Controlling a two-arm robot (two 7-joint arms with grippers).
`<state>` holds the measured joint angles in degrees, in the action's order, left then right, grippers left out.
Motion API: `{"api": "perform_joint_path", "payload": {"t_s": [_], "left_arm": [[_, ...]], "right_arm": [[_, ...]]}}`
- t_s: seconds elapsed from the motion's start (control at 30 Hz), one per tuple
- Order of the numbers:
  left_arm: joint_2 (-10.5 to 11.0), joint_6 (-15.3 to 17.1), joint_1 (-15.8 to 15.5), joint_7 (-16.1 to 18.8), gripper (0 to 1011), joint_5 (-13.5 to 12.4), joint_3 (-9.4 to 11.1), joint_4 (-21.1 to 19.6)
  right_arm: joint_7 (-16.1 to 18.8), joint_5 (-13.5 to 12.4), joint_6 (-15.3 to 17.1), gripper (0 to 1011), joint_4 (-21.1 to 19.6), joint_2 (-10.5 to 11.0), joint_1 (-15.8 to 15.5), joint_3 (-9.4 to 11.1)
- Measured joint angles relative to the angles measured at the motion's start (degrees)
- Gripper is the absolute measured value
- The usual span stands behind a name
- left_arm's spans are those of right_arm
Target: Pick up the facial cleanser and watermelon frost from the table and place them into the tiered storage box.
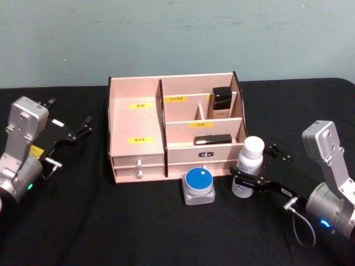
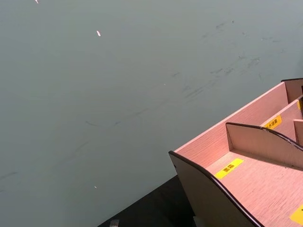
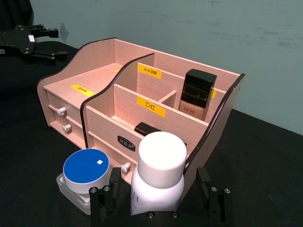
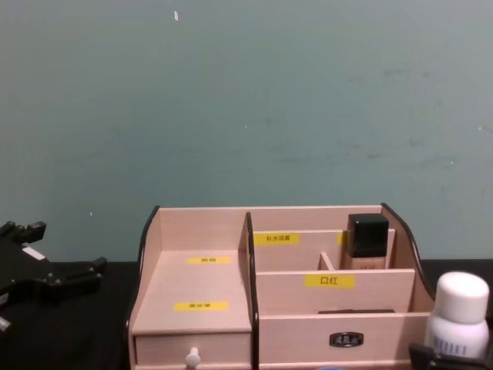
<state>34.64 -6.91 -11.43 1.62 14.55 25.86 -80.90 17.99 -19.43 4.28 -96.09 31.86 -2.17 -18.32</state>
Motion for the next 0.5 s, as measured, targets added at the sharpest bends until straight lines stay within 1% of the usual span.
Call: {"api": "perform_joint_path", "payload": {"t_s": [0.27,0.5], "left_arm": [[0.00,0.00,0.00,-0.01,1010,0.00,0.00,0.00],[0.00,0.00,0.00,0.00,1010,0.00,0.00,0.00]], "right_arm": [[-0.05,-0.18,0.00,1000,-0.13,0.14,-0.15,0.05],[-0.08,-0.31,0.00,860,-0.23,0.20,-0.22,0.08]]}}
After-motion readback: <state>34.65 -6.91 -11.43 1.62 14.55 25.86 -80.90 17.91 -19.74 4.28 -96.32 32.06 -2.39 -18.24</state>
